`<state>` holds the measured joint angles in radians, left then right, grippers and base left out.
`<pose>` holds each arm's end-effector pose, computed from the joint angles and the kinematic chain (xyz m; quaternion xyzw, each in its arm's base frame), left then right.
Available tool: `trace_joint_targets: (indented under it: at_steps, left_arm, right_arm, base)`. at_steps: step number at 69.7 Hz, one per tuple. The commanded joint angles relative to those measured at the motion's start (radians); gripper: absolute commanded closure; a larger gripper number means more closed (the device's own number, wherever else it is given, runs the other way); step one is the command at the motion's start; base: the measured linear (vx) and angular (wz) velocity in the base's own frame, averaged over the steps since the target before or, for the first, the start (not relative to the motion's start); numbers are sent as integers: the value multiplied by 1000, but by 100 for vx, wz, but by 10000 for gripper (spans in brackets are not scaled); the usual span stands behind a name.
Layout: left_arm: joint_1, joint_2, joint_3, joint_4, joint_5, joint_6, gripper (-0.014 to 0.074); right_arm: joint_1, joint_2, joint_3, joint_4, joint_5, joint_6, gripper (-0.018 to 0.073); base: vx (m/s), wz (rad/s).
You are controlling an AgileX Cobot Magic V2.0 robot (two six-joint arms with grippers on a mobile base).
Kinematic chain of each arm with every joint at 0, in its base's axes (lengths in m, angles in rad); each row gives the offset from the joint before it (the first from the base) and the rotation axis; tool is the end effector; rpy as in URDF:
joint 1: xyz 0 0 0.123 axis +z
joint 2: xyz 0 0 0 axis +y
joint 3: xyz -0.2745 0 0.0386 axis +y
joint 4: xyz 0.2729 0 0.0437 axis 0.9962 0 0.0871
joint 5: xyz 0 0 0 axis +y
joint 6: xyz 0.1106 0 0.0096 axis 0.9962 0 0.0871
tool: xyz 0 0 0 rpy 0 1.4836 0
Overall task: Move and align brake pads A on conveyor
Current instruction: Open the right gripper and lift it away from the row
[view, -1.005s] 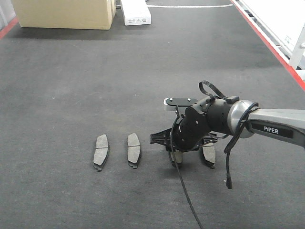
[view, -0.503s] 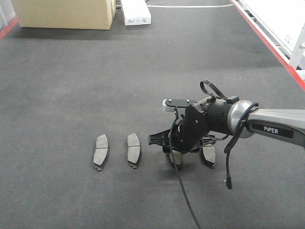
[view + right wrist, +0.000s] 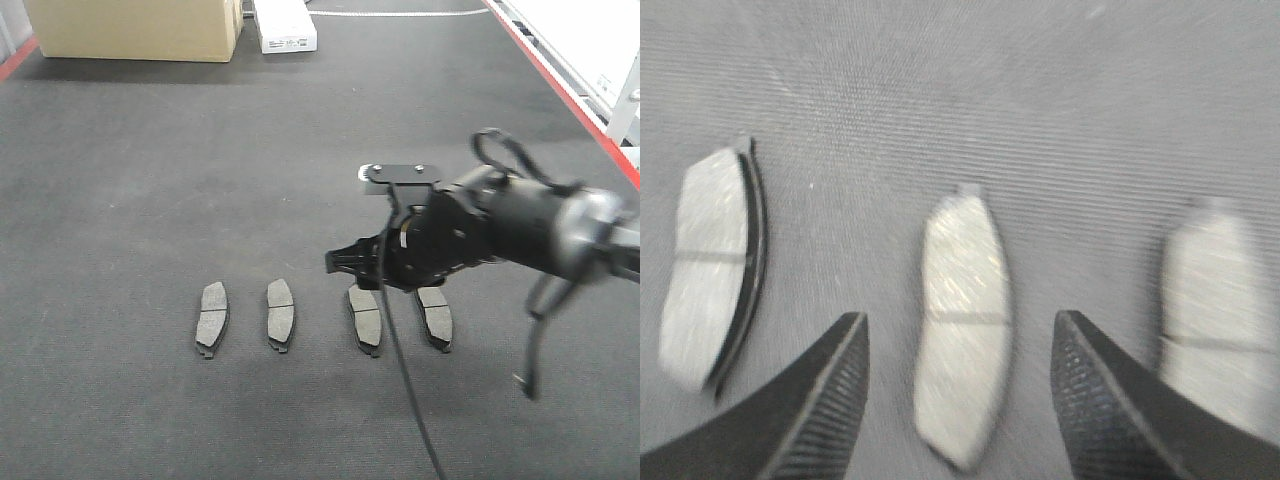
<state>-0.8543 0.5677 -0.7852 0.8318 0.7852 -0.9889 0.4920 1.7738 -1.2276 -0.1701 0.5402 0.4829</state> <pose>0.1338 -0.0652 0.3778 0.0434 0.7869 -0.1406 0.5993 0.3654 0.1849 0.1870 -0.0619 0.9557 0.0764 0.2774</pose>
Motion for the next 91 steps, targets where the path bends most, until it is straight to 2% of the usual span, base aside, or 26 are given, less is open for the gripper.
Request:
trace_joint_targets:
  at_steps: [1,25,52,66,80,91]
  left_arm:
    - [-5,7,-21,33,-47,-1,603]
    - [-5,7,-21,33,-47,-1,603]
    - [-5,7,-21,33,-47,-1,603]
    - [-5,7,-21,33,-47,-1,603]
    - [-5,7,-21,33,-47,-1,603]
    - [-5,7,-21,33,-47,-1,603]
  right_arm:
    - [-3,-129,55,-27,-99,-2,204]
    - [-4,-461,383,-37,-221,1,575]
    - [-4,-852,648,-47,-272,1,568]
    - [-4,-1104,759,-88,-258,-11,568]
    - [-4,-1310,804,-117,-239,-11,568]
    - [-4,-1384,804,-144,-248,-11,568]
  base:
    - [0,0]
    - [0,0]
    - [0,0]
    - [0,0]
    - [0,0]
    - [0,0]
